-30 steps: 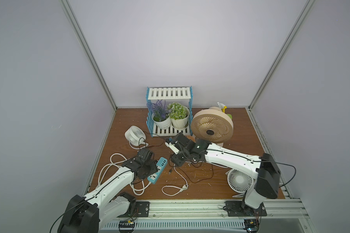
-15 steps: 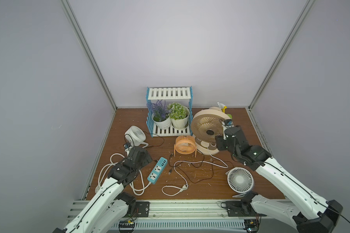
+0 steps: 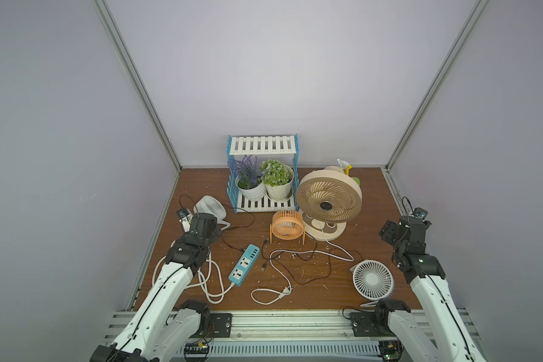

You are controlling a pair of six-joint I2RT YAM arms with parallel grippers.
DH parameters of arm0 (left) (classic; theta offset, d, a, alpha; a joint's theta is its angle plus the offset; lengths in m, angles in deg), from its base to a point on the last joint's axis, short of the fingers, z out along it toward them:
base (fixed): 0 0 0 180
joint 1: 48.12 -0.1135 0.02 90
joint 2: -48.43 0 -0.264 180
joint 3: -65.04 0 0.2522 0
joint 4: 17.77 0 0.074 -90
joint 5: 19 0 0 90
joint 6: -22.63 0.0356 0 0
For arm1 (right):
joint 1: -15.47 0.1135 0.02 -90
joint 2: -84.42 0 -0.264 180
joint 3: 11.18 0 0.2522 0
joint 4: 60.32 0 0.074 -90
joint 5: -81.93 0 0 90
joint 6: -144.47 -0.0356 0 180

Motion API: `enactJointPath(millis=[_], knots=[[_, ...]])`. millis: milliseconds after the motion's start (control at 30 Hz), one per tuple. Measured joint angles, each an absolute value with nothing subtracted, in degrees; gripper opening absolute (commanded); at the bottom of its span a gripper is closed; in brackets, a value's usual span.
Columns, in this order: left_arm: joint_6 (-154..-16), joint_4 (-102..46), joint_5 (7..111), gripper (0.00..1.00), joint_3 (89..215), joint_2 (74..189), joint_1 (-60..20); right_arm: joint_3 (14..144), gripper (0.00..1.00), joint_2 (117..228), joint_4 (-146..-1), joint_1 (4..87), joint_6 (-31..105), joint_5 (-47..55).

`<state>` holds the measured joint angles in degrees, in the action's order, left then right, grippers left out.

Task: Unplug the desk fan from the power strip
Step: Reset both arms

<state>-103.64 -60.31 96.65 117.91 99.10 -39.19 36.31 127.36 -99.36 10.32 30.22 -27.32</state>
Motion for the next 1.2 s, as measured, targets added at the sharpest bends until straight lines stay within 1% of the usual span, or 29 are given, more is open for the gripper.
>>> enactJointPath(millis=[133,267,367,500,633,800,900,1033,1200], knots=[[-101.26,-54.17,96.58,0.99,111.95,96.77,-42.79,28.75,0.8,128.91,-86.95,10.08,34.09,-26.9],[-98.2,-46.43,97.17,0.99,105.08,94.32,-44.65,20.97,0.82,130.73,-73.81,10.08,37.0,-26.49],[-95.62,-41.77,97.13,0.99,102.59,94.84,-46.05,17.43,0.82,134.34,-65.35,10.08,38.96,-25.7],[-91.27,-35.26,96.54,0.99,102.26,98.71,-47.23,16.93,0.84,142.97,-54.9,10.04,42.09,-23.08],[-86.72,-28.4,95.84,0.99,101.35,101.95,-47.38,17.28,0.83,150.47,-46.09,10.02,44.82,-20.58],[-82.59,-19.78,95.07,0.99,98.31,105.66,-47.52,19.29,0.81,159.25,-35.82,9.97,46.39,-16.3],[-81.35,-14.15,93.44,0.99,95.77,107.78,-47.6,20.66,0.82,164.67,-30.29,9.97,46.83,-12.93],[-80.21,-8.79,90.18,0.99,94.42,111.37,-47.67,20.12,0.84,165.98,-25.88,9.97,47.9,-9.24],[-78.37,-1.45,85.33,0.99,94.44,116.2,-47.67,17.01,0.85,167.03,-17.2,10.71,49.63,-7.14]])
